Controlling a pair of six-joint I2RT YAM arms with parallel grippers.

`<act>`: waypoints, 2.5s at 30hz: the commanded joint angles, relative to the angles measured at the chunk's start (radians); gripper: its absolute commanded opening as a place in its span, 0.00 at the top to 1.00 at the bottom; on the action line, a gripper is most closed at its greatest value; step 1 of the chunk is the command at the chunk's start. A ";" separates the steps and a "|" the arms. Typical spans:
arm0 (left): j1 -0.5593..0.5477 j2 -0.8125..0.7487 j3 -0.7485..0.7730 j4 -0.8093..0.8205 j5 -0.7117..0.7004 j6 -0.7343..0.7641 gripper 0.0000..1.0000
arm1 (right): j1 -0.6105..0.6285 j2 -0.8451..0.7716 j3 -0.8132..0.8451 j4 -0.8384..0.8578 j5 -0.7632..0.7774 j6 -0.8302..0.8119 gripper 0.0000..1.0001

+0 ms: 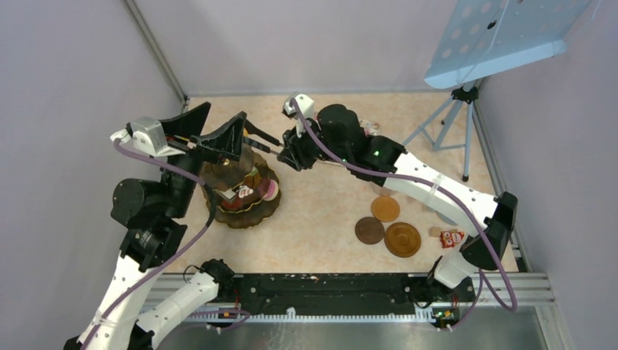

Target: Serve the afternoon tea

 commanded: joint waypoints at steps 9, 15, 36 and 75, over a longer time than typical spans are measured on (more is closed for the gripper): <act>-0.004 0.018 -0.026 0.047 0.003 0.018 0.01 | 0.048 0.068 0.102 -0.004 -0.004 -0.013 0.69; -0.004 0.017 -0.033 0.051 0.000 0.026 0.01 | 0.058 0.064 0.103 -0.004 0.040 -0.032 0.60; -0.004 0.008 -0.051 0.057 -0.010 0.056 0.01 | 0.049 -0.176 -0.101 0.021 0.313 -0.037 0.58; -0.004 -0.037 -0.142 0.088 -0.057 0.111 0.01 | -0.296 0.231 -0.026 -0.345 0.342 0.139 0.55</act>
